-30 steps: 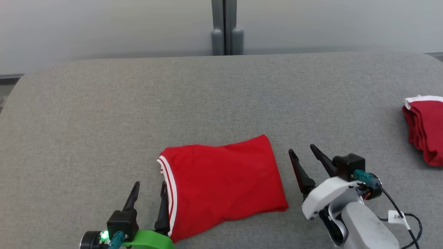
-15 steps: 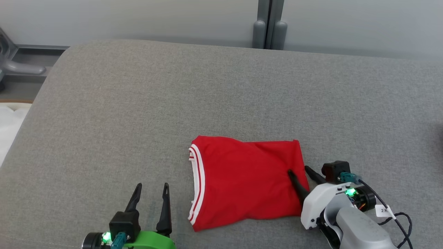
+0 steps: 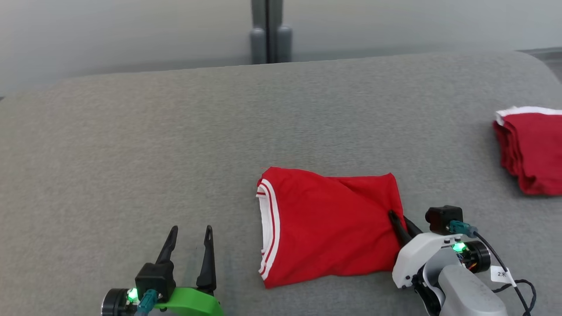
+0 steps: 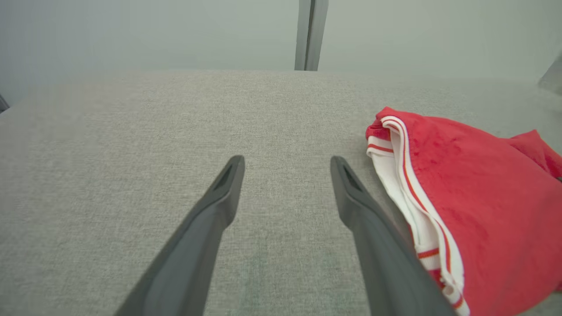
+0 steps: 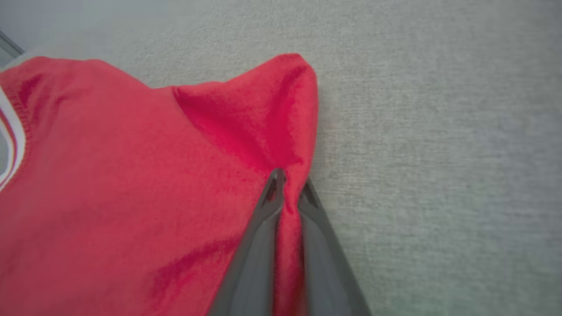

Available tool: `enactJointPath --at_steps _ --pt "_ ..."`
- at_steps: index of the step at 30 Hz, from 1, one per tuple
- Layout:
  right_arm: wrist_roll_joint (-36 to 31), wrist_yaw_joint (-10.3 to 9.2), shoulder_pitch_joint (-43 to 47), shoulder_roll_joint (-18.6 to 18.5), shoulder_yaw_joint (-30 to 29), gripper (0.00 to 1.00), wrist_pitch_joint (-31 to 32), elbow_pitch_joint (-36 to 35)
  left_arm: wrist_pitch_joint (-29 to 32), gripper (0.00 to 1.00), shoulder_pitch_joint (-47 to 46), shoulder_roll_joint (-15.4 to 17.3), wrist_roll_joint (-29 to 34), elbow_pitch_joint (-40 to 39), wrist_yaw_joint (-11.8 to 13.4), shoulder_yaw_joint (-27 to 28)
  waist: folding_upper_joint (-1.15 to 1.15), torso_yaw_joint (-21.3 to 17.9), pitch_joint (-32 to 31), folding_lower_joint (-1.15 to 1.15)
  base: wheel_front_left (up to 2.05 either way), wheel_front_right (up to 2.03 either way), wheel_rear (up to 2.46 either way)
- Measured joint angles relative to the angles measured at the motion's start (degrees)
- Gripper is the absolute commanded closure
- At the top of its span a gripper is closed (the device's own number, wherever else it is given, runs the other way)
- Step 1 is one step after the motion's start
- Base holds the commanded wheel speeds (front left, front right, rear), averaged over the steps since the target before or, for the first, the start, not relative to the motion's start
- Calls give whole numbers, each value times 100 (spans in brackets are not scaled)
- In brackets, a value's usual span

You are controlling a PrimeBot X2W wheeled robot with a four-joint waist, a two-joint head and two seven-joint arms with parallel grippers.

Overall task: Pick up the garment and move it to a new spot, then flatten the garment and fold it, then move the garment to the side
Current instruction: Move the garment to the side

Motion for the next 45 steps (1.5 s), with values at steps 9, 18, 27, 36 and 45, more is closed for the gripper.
enactJointPath --at_steps 9,18,27,36,45 --pt "-115 -9 260 -27 -264 100 3 -318 0 0 -242 -3 14 15 -47 -96 0 -1388 7 0 0 0 0" --pt "-65 -9 337 -31 -234 100 3 -509 0 0 -388 -7 118 18 -77 -163 0 -2547 112 0 0 0 0" --pt "-243 -10 -258 -43 78 100 4 -872 0 0 -569 -11 277 81 -178 -142 0 -3054 508 0 0 0 0" --pt "-684 -9 -2153 -111 356 100 9 -669 0 0 -785 -10 531 145 -312 11 0 -3013 998 0 0 0 0" --pt "-1417 -9 -3521 -1274 -776 100 11 563 0 0 -1064 -10 716 202 -399 63 0 -2604 1378 0 0 0 0"
